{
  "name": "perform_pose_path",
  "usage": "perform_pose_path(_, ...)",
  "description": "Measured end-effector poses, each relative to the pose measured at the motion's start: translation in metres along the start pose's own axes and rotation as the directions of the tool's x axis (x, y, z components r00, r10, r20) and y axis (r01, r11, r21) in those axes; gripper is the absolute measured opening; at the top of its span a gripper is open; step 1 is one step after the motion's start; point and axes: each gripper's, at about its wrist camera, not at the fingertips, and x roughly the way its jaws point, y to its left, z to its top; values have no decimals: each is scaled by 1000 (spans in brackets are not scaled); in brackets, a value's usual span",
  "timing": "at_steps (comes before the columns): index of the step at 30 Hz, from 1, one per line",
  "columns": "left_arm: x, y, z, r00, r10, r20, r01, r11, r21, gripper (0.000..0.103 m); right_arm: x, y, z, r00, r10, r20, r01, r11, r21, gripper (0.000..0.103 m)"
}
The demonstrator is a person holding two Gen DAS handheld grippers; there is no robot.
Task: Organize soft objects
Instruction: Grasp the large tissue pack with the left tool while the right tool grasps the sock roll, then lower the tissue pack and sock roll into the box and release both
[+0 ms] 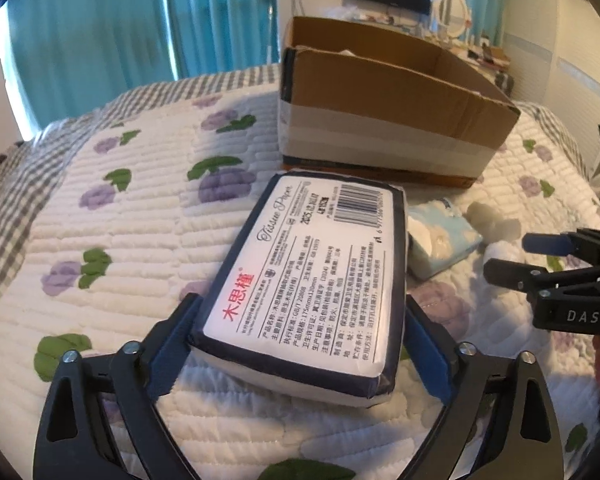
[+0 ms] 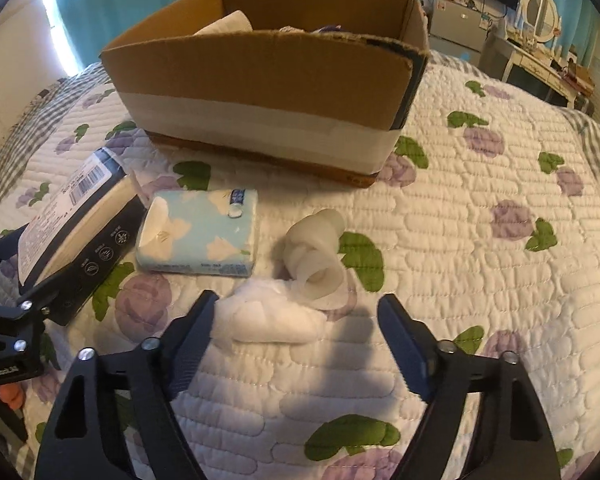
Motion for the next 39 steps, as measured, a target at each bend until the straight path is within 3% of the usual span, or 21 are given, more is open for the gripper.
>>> perform_pose_path(2,-2,-1,0,1000,-2,8,2,1000,5,89,1,2,-1,1000,12,-7,-12,1000,1,71)
perform_pose_path(6,-6,-4,-2,1000,14,26,-14,1000,21,85,5,2,-4,998,63,-25,-62,998,32,52)
perform_pose_path(10,-12,-7,-5,999,22,39,-23,999,27,83,2,2,-8,997,71,-18,-71,997,38,45)
perform_pose_path(24,-50,-7,-18,999,31,29,-29,998,-47,79,-46,19,-35,995,97,33,-97,995,6,42)
perform_pose_path(33,-97,-17,-13,995,21,100,-15,998,-58,77,-95,18,-40,987,110,120,-112,994,8,42)
perform_pose_path(39,-128,-29,9,984,14,176,-6,999,-48,77,-131,13,-34,974,118,193,-120,993,1,42)
